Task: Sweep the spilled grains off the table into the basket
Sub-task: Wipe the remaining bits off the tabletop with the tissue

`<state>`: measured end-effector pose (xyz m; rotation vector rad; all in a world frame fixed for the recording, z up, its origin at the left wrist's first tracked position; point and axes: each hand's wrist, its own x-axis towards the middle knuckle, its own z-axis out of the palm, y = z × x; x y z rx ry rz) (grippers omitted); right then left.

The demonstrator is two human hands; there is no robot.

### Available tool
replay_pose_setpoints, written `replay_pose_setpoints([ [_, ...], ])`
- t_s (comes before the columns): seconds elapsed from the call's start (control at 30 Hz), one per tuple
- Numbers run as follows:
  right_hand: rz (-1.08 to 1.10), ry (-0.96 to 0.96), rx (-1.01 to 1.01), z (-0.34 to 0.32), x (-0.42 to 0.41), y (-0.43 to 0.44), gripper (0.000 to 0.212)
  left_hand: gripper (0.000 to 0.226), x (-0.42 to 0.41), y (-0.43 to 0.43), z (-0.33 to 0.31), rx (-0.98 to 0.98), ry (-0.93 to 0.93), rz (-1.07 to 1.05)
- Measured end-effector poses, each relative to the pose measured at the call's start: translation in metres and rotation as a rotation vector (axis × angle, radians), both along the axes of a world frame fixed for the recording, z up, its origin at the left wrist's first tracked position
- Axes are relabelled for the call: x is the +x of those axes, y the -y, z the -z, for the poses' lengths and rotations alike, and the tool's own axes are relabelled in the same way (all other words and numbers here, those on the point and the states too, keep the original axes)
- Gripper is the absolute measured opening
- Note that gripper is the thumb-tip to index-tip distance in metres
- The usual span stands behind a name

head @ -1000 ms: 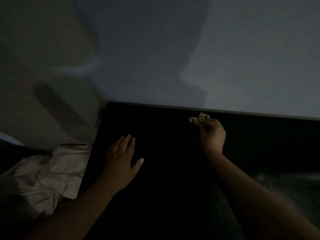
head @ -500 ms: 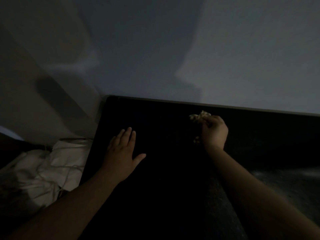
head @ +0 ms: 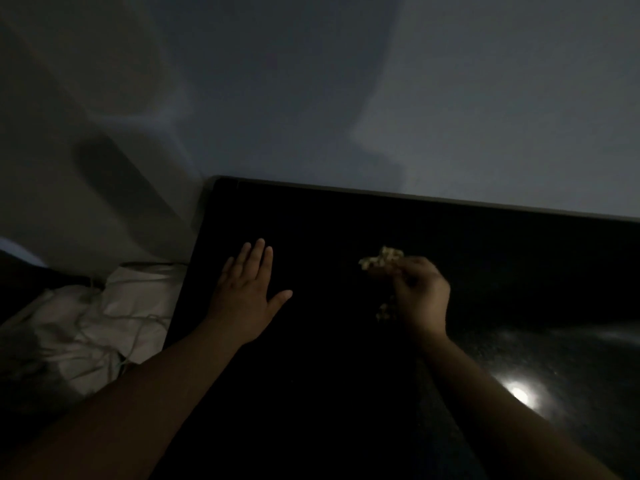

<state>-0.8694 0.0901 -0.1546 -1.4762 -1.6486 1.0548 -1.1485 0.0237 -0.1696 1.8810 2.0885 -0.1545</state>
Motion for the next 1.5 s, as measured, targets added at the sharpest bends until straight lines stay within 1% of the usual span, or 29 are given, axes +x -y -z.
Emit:
replay_pose_setpoints([
  [0.07, 0.081, 0.08, -0.004, 0.0, 0.0, -0.024, 0.019, 0.09, 0.001, 0.0, -0.002, -0.024, 0.006, 0.001],
  [0.13, 0.115, 0.173, 0.003, 0.005, -0.004, -0.031, 0.018, 0.085, 0.0, -0.001, -0.003, -0.037, 0.001, 0.006],
  [0.2, 0.084, 0.15, 0.019, 0.008, -0.009, -0.016, 0.019, 0.09, -0.001, 0.0, -0.003, -0.032, 0.013, 0.009],
  [0.27, 0.008, 0.089, 0.034, 0.006, -0.009, 0.012, 0.028, 0.093, -0.001, -0.001, -0.003, -0.033, 0.022, 0.008],
  [0.37, -0.117, 0.049, -0.05, 0.002, -0.003, 0.05, 0.043, 0.085, 0.001, 0.0, -0.004, -0.023, 0.019, -0.007],
  [0.43, -0.174, 0.014, -0.119, 0.001, 0.001, 0.065, 0.04, 0.083, 0.003, 0.001, -0.004, -0.005, 0.014, -0.017],
  [0.5, -0.18, -0.024, -0.129, -0.002, 0.004, 0.066, 0.035, 0.083, 0.002, 0.001, -0.004, -0.009, 0.014, -0.015],
  [0.57, -0.084, -0.016, -0.03, -0.006, 0.009, 0.051, 0.035, 0.083, 0.001, 0.0, -0.003, -0.013, 0.023, -0.008],
  [0.63, 0.026, 0.038, 0.069, -0.006, 0.014, 0.024, 0.03, 0.083, -0.001, -0.001, -0.003, -0.005, 0.049, -0.007],
  [0.73, 0.054, 0.1, -0.003, 0.005, 0.013, 0.007, 0.021, 0.082, 0.001, 0.004, -0.008, 0.031, 0.106, -0.037],
  [0.83, 0.015, 0.159, 0.005, 0.014, 0.005, 0.031, 0.019, 0.086, 0.009, 0.022, -0.017, 0.036, 0.171, -0.034],
  [0.97, -0.097, 0.146, -0.011, 0.007, 0.001, 0.083, 0.026, 0.098, 0.018, 0.056, -0.026, 0.002, 0.285, 0.002],
  [1.03, -0.144, 0.137, -0.057, 0.006, 0.003, 0.097, 0.033, 0.097, 0.02, 0.069, -0.024, 0.024, 0.262, 0.003],
  [1.1, -0.173, 0.1, -0.125, 0.005, 0.004, 0.099, 0.033, 0.095, 0.022, 0.079, -0.022, 0.032, 0.243, -0.007],
  [1.13, -0.168, 0.095, -0.13, 0.003, 0.005, 0.095, 0.033, 0.095, 0.022, 0.081, -0.021, 0.028, 0.242, -0.007],
  [1.2, -0.114, 0.12, -0.057, -0.002, 0.011, 0.08, 0.034, 0.096, 0.022, 0.084, -0.02, 0.012, 0.257, 0.01],
  [1.27, -0.041, 0.115, 0.003, -0.005, 0.015, 0.064, 0.028, 0.101, 0.022, 0.087, -0.02, -0.009, 0.278, 0.017],
  [1.33, 0.006, 0.096, -0.035, 0.0, 0.013, 0.059, 0.02, 0.108, 0.019, 0.09, -0.015, -0.024, 0.276, 0.033],
  [1.43, 0.075, 0.137, -0.028, 0.01, 0.001, 0.072, 0.018, 0.102, 0.016, 0.092, -0.006, 0.009, 0.196, 0.074],
  [1.5, 0.057, 0.116, -0.033, 0.01, -0.004, 0.087, 0.021, 0.096, 0.016, 0.093, -0.003, -0.001, 0.169, 0.087],
])
